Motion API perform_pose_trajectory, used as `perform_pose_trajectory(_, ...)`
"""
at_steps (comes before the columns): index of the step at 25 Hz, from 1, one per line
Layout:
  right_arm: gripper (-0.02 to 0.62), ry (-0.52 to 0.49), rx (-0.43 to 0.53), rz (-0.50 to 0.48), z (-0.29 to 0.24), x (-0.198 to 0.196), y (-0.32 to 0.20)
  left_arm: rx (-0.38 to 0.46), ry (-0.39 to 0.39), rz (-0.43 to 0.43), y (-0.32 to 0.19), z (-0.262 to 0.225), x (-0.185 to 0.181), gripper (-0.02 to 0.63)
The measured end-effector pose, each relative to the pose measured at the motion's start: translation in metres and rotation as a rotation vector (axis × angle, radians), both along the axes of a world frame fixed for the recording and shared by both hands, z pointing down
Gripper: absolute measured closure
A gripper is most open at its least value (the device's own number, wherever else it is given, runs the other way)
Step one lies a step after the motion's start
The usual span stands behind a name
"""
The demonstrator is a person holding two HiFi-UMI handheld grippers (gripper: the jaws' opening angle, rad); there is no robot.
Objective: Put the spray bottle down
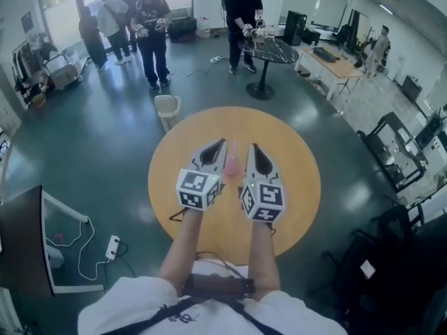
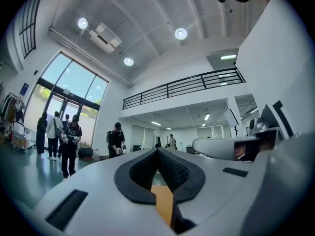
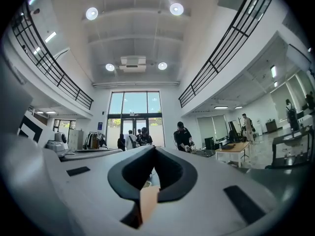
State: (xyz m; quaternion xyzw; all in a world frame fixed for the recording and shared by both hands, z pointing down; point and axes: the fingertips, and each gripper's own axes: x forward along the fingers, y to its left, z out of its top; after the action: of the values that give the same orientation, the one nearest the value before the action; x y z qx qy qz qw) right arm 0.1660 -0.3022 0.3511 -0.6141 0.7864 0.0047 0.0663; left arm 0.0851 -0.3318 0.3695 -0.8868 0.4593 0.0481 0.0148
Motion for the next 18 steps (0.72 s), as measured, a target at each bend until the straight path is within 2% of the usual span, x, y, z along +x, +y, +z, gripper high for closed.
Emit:
perform_pose_trajectory(8, 0.578, 0.041, -0.061, 0.049, 0.005, 0.011, -0.003, 0.003, -0.008, 0.016, 0.004, -0.006, 0.011, 0.595)
perform_pose_trajectory(18, 0.578, 0.06, -0.055, 0.052, 0.003, -0.003, 0.003, -0.005, -0.015, 0.025, 0.009, -0.003, 0.006, 0.595)
